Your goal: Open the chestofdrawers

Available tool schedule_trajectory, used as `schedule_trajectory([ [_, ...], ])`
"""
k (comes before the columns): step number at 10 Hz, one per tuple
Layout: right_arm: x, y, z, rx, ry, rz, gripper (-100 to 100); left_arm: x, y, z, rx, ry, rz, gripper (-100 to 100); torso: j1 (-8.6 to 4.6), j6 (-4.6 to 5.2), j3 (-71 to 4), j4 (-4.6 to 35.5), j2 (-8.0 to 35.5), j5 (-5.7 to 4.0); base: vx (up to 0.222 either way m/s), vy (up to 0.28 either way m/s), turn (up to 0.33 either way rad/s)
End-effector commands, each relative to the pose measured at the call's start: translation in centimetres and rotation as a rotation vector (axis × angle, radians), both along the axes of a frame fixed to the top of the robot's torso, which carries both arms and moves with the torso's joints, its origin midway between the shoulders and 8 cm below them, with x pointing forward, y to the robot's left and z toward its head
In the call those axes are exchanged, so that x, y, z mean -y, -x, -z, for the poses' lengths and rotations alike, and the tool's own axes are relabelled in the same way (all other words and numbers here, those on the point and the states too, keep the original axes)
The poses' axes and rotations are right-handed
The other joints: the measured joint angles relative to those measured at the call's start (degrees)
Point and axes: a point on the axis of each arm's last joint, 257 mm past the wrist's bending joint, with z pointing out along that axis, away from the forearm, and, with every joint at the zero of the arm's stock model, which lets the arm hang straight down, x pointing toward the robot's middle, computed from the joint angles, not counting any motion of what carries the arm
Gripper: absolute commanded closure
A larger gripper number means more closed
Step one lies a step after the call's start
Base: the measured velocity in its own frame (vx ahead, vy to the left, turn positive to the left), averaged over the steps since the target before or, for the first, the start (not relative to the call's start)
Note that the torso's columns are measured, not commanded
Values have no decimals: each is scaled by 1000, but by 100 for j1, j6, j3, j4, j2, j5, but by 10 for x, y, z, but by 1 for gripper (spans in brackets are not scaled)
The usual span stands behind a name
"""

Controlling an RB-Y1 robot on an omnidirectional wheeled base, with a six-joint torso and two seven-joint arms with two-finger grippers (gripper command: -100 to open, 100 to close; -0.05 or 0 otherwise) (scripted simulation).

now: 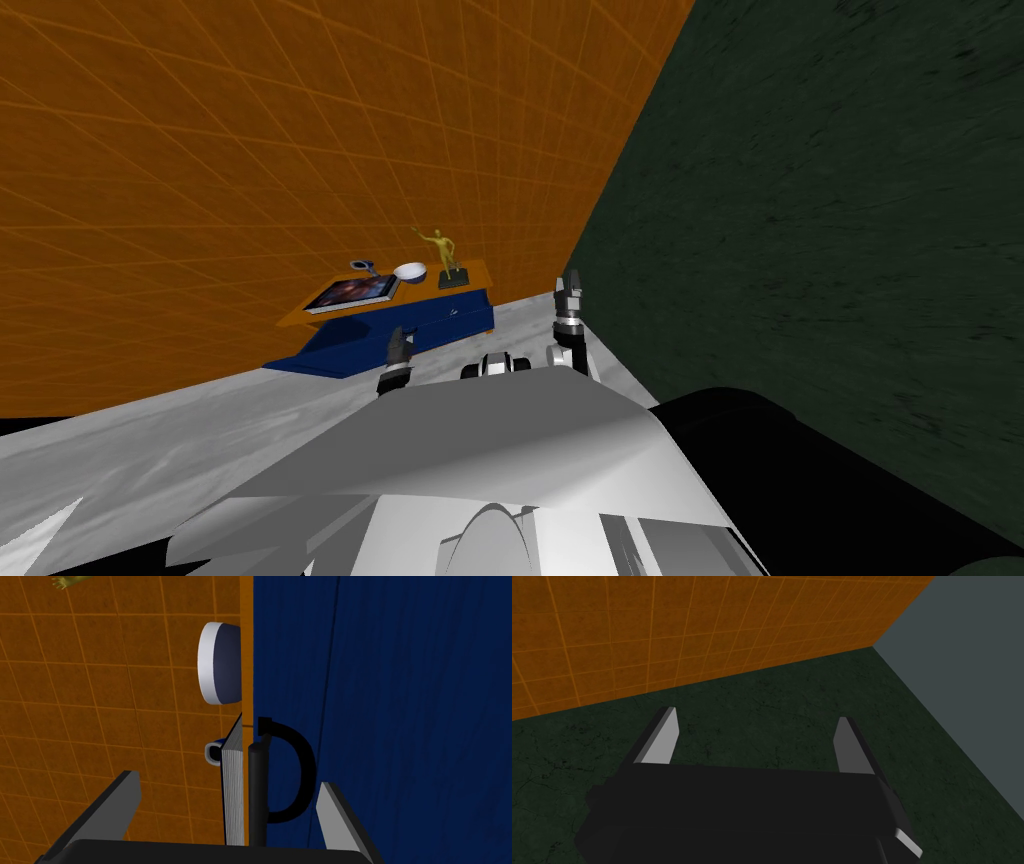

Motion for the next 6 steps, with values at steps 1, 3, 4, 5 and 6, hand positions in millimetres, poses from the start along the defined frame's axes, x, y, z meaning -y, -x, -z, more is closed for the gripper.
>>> schedule_trajectory([
  [1, 0, 0, 0, 0, 0, 0, 0, -13, -14, -10, -3, 4, -1, -100, 14, -1, -5, -4, -8, 6, -46, -44, 4],
  [3, 0, 0, 0, 0, 0, 0, 0, -25, -27, -20, -3, 8, -1, -100, 7, -1, 2, -1, 4, 3, -61, -45, -4],
  [4, 0, 0, 0, 0, 0, 0, 0, -31, -33, -25, -3, 9, -2, -100, 3, -1, 5, -2, 7, 4, -65, -59, 0],
  [5, 0, 0, 0, 0, 0, 0, 0, -36, -39, -30, -3, 11, -3, -100, 0, 0, 4, 3, 6, -1, -64, -63, 1],
  [6, 0, 0, 0, 0, 0, 0, 0, -42, -45, -36, -3, 13, -4, -100, -1, 1, 3, 2, 4, -1, -70, -54, -6],
])
